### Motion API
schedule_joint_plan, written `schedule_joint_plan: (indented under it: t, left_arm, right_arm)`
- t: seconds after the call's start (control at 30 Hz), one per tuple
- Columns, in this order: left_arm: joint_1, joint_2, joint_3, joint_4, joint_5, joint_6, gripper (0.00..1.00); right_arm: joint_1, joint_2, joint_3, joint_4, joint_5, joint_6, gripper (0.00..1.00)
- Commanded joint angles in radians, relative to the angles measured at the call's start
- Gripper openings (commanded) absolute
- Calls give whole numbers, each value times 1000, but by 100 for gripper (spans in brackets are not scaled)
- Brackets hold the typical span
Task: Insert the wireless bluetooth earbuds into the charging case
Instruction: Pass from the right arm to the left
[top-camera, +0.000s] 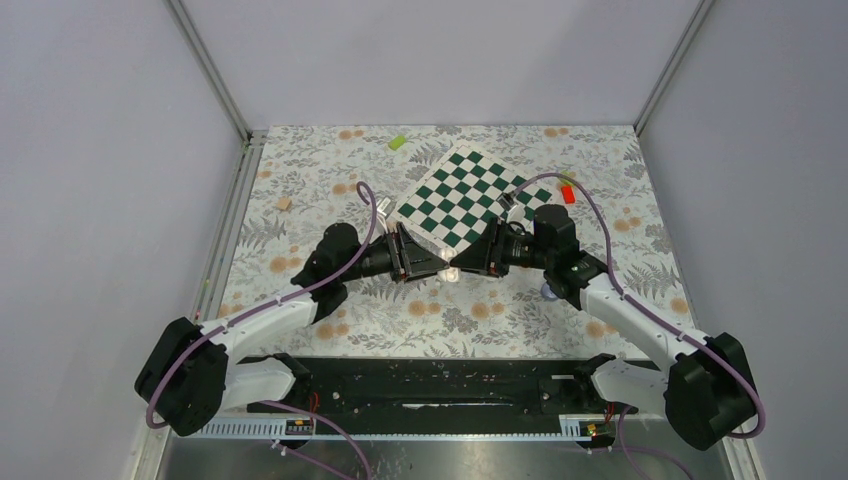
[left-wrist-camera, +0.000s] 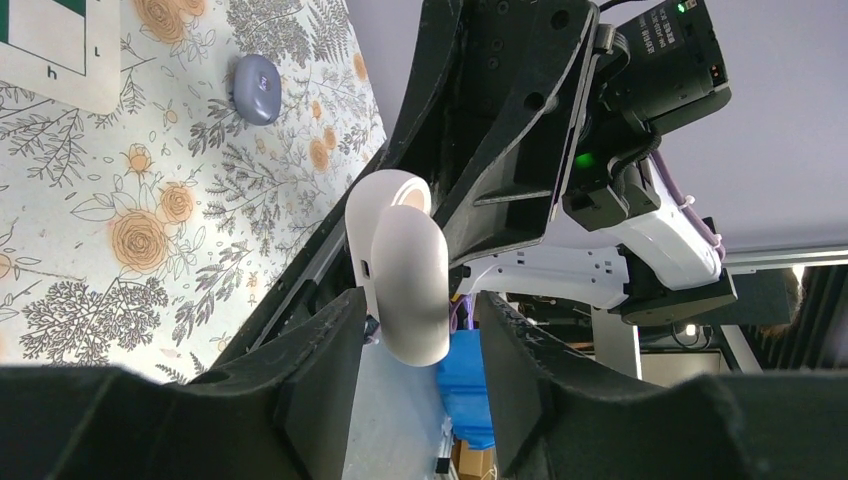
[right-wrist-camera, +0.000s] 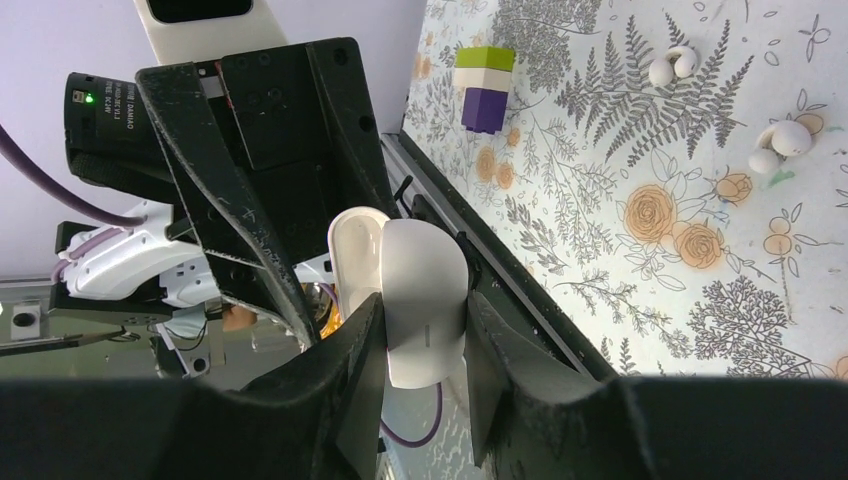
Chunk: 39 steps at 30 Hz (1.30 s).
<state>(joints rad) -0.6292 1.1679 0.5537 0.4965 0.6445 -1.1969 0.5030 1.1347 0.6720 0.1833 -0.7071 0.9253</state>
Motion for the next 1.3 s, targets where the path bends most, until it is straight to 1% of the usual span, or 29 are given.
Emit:
schedule_joint_plan:
  t: [0.0,0.1,0.17,0.23,0.5,0.67,0.83,0.9,1.0,1.17,1.23,1.27]
  left_arm:
    - [1,6,-19,77,-7,-9,44]
    - [0,5,-23,85,-10,-16,45]
    - [1,3,-25,92,-10,-20,52]
    - [1,-1,-31,104,-14,-26,54]
    - [1,13,-62,216,2,-82,52]
    - [2,8,-67,207,-1,-80,48]
    - [2,1,-70,196,-7,-75,44]
    - [2,-1,-70,196,-6,-75,44]
    - [2,-2,-70,193,-3,-73,50]
    - [2,-11,-75,195,-3,-75,47]
    - [2,-16,-77,195,-4,-78,48]
    - [3,-18,-78,194,-4,-78,50]
  right_arm:
    - [6,9,-16,84,-47,29,18]
    - [6,9,-20,86,-50,31,18]
    - [6,9,-24,88,-52,31,18]
    - [6,10,-30,97,-55,37,18]
    - [6,30,-67,225,-91,118,18]
    - [6,53,-83,306,-113,167,18]
    - [6,59,-87,316,-116,175,18]
    - [6,61,-88,324,-117,180,18]
    - [6,66,-94,335,-117,188,18]
    - [6,77,-102,359,-118,200,18]
    - [6,80,-104,363,-118,203,18]
    - [6,81,-107,367,-118,206,18]
